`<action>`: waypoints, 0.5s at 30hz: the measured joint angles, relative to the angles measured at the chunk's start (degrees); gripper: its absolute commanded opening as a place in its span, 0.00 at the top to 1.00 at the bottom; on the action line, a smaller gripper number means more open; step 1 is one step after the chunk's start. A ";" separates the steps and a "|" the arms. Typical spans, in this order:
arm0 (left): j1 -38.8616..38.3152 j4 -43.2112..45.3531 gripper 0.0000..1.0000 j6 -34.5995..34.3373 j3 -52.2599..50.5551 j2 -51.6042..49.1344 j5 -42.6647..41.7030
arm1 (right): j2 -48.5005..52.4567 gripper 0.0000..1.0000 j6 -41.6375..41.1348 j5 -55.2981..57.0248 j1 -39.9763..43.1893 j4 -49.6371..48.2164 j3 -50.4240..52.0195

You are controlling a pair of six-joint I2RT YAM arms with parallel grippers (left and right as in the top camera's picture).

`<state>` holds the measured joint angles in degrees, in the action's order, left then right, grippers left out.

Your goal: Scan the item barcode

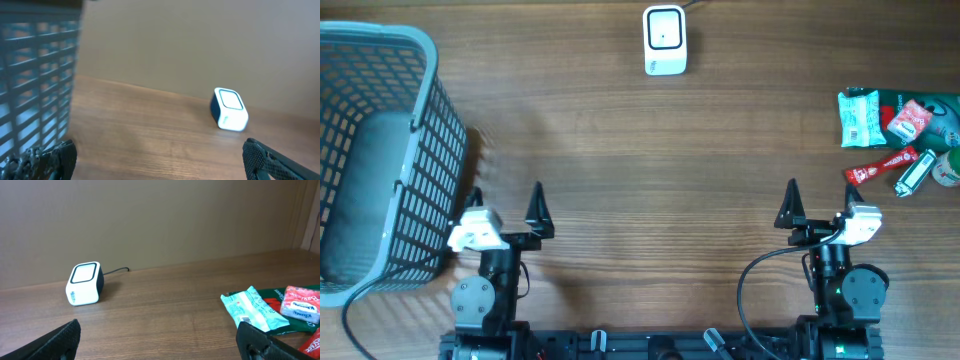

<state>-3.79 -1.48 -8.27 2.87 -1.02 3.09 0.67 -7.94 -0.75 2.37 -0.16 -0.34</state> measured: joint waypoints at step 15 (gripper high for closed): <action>0.44 -2.80 0.00 4.11 -2.14 0.17 -4.72 | 0.00 0.00 0.00 0.00 0.00 -0.02 0.00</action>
<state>-3.36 -4.27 -4.16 0.73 -0.84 -1.63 0.67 -7.94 -0.75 2.37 -0.19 -0.34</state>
